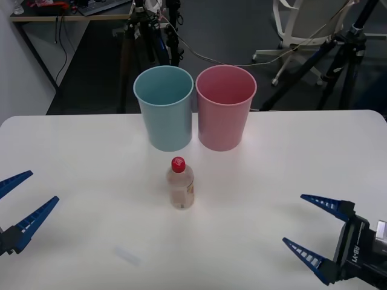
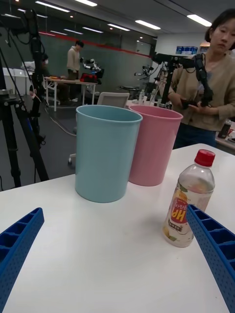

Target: Grasp the object on the table and drop it into the matching bin: aluminum can to the light blue bin, PET bottle to the pink bin.

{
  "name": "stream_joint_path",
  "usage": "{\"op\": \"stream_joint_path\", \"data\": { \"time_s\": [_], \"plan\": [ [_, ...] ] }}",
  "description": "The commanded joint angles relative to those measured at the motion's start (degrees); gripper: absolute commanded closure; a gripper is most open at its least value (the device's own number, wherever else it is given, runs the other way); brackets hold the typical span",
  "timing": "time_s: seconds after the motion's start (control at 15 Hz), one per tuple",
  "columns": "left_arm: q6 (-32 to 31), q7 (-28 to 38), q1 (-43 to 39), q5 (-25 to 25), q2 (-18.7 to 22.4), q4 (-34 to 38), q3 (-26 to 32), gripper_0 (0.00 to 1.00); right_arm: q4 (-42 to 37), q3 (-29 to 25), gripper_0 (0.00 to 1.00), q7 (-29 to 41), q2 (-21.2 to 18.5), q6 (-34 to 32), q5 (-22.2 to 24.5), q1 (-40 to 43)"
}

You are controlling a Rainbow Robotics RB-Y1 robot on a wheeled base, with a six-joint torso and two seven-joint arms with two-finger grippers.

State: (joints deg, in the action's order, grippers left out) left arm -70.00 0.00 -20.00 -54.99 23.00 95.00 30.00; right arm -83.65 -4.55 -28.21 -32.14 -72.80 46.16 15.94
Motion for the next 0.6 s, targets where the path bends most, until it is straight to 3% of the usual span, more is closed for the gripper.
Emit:
{"op": "stream_joint_path", "data": {
  "time_s": [0.07,0.6],
  "plan": [
    [0.00,0.00,0.00,-0.01,0.00,0.00,0.00,0.00,2.97,6.74,0.00,-1.76,-0.82,0.12,0.07,-5.31],
    [0.00,0.00,0.00,-0.01,0.00,0.00,0.00,0.00,13.16,22.39,0.00,-8.35,0.50,5.74,-3.97,-18.23]
  ]
}}
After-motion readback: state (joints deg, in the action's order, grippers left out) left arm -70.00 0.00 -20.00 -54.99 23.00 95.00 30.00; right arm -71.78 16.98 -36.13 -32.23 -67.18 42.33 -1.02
